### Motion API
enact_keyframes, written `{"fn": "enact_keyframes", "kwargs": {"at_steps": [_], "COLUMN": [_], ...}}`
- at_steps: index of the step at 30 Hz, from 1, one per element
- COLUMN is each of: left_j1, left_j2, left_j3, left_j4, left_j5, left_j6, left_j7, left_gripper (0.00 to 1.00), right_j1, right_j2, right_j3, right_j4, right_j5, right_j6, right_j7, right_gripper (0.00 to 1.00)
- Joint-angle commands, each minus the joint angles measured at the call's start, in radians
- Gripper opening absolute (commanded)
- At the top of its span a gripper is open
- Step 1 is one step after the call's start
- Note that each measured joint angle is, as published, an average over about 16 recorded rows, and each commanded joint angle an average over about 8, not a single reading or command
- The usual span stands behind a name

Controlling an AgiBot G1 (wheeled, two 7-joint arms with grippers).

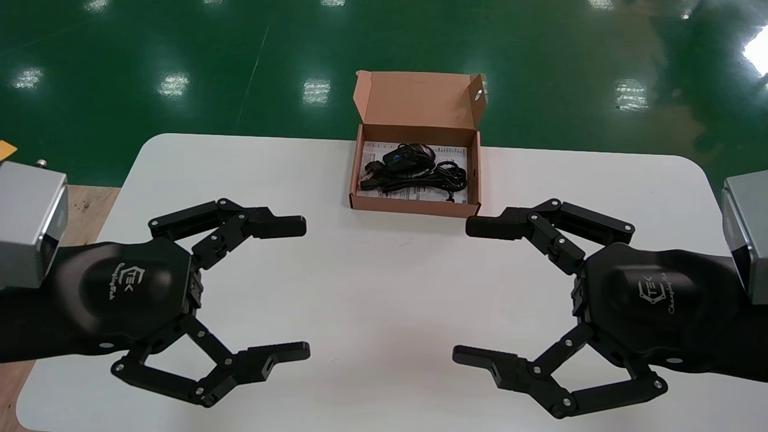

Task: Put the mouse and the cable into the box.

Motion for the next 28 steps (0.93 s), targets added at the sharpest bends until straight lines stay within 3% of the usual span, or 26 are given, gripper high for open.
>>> {"fn": "enact_keyframes", "kwargs": {"at_steps": [1,28], "left_j1": [0.0,0.0], "left_j2": [0.0,0.0], "left_j3": [0.0,0.0], "left_j4": [0.0,0.0], "left_j5": [0.0,0.0], "left_j6": [0.0,0.0], "left_j7": [0.0,0.0], "left_gripper": [1.0,1.0], "right_j1": [0.0,0.001], "right_j2": [0.0,0.0], "right_j3": [0.0,0.0], "right_j4": [0.0,-0.001], "right_j5": [0.0,0.0], "right_j6": [0.0,0.0], "right_j7": [0.0,-0.001], "right_gripper": [1.0,1.0]}}
